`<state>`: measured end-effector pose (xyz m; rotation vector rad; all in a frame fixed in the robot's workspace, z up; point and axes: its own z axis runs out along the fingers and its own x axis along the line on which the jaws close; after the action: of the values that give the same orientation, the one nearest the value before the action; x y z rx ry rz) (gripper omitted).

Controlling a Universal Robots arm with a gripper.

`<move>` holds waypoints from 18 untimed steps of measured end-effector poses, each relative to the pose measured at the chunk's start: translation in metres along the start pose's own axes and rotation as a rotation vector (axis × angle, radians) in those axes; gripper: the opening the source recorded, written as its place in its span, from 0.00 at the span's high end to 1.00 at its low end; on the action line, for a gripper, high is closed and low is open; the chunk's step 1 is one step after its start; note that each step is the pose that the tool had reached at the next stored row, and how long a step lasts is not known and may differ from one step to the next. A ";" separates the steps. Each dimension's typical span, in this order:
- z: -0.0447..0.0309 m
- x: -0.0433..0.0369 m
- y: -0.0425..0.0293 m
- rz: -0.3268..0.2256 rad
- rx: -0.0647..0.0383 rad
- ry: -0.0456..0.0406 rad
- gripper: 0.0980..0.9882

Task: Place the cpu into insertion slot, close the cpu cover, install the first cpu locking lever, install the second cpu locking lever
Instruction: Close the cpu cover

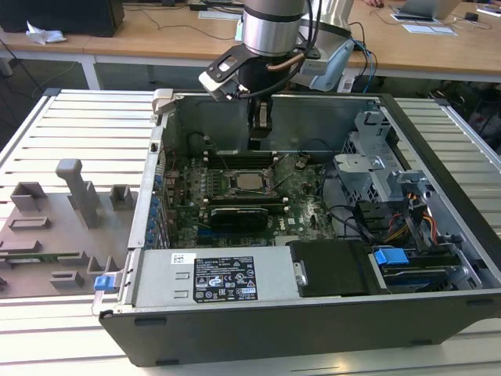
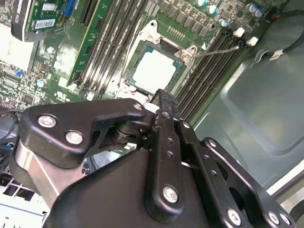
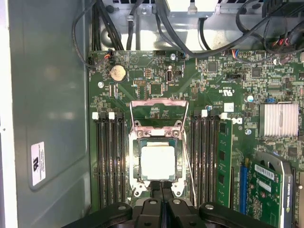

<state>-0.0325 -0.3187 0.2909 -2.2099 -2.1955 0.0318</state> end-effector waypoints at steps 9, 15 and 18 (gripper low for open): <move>-0.0007 0.0001 0.0236 0.000 0.000 0.0002 0.99; -0.0017 0.0004 0.0550 0.000 0.001 0.0003 0.99; -0.0022 0.0005 0.0683 0.000 0.003 0.0001 0.99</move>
<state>0.0358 -0.3187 0.2908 -2.2084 -2.1939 0.0348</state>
